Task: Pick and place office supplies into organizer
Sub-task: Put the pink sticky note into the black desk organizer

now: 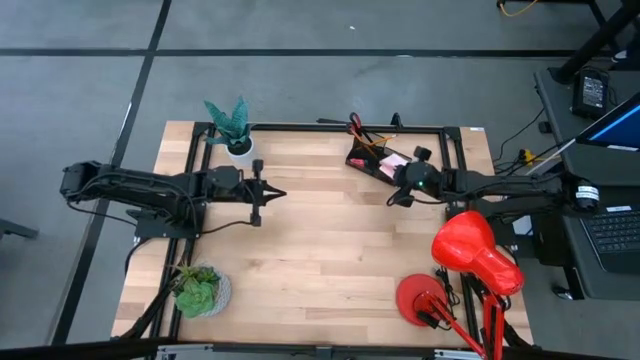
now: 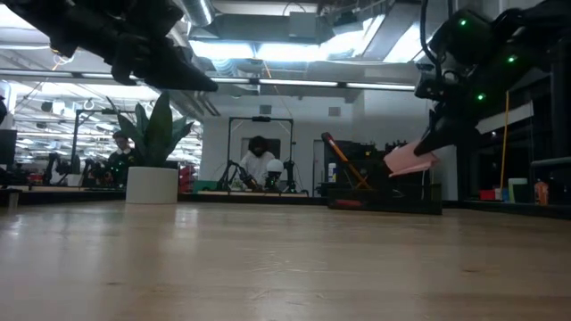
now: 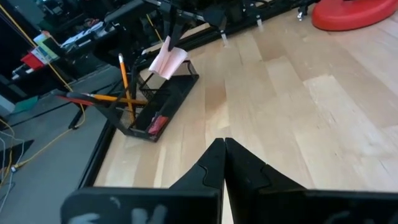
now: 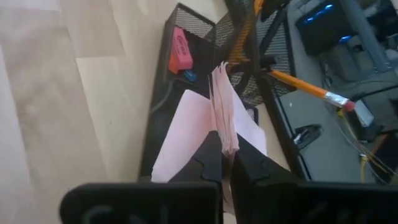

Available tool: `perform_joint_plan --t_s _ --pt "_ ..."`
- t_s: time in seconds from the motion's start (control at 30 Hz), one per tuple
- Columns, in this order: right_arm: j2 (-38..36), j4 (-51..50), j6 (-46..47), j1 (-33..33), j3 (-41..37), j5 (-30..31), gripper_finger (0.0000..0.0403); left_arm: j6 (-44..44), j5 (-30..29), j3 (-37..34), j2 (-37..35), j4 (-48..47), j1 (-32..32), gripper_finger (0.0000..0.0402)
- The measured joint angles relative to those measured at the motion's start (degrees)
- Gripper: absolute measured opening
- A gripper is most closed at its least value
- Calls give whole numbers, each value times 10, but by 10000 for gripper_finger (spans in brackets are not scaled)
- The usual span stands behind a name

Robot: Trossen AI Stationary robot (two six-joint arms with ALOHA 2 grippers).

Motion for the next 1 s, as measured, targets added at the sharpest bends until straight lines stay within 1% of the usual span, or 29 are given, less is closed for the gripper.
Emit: perform_joint_plan --t_s 0.1,0.23,0.43,0.57,0.73,0.8,1.0 --pt "6 4 -16 -14 0 -23 7 2 0 0 4 7 0 1" --pt "28 9 -30 -25 0 -25 7 5 0 0 4 9 0 3" --pt "76 46 -64 -38 0 -34 7 5 0 0 4 9 0 3" --pt "102 46 -74 -46 0 -35 7 5 0 0 4 9 0 1" --pt "116 52 -72 -49 0 -72 7 5 0 0 4 9 0 3" --pt "116 53 -59 -52 0 -72 18 5 0 0 4 9 0 2" --pt "116 63 -59 -53 0 -72 81 5 0 0 3 9 0 3"
